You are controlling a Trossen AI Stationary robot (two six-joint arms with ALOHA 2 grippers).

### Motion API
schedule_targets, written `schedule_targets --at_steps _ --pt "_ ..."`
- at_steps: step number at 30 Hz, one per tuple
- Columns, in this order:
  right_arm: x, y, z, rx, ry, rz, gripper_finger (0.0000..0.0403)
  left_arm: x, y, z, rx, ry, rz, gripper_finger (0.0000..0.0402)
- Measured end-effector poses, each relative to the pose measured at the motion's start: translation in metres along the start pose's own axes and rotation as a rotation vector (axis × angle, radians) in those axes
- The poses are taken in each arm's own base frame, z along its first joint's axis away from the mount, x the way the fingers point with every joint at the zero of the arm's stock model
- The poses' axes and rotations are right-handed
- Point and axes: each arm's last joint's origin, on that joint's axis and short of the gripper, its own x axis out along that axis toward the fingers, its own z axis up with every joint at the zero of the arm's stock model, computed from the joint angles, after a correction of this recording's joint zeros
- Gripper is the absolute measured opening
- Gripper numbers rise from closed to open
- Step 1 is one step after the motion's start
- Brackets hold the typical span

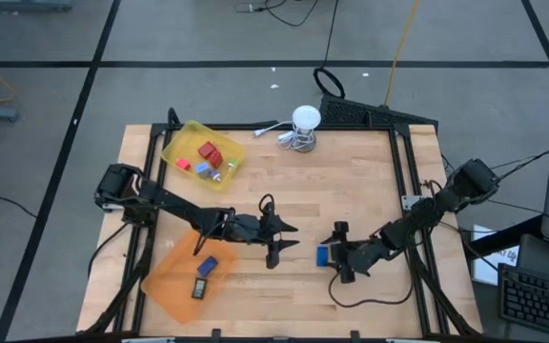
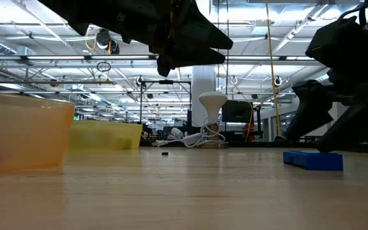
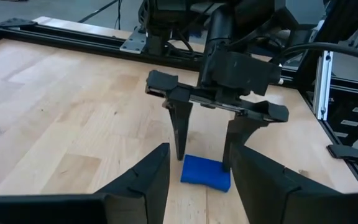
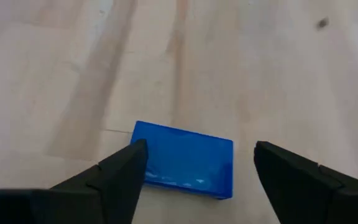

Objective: Pick & Place Office items
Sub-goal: Put the blue digital timer into the orange bin

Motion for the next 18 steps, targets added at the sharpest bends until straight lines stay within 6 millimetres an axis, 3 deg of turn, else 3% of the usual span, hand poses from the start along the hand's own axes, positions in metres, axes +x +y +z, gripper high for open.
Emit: schedule_targets --at_steps 9,13,18 --pt "-0.006 -0.011 0.012 -0.100 -0.148 -0.333 0.0287 0.000 0.000 0.000 0.001 0.000 0.000 0.0172" --pt "-0.008 -0.007 0.020 0.022 -0.201 -0.169 0.0279 0.000 0.000 -0.001 0.003 0.007 0.001 0.0180" --pt "-0.004 -0.010 0.022 0.205 -0.141 0.103 0.0274 0.000 0.000 -0.002 0.003 0.014 0.003 0.0182"
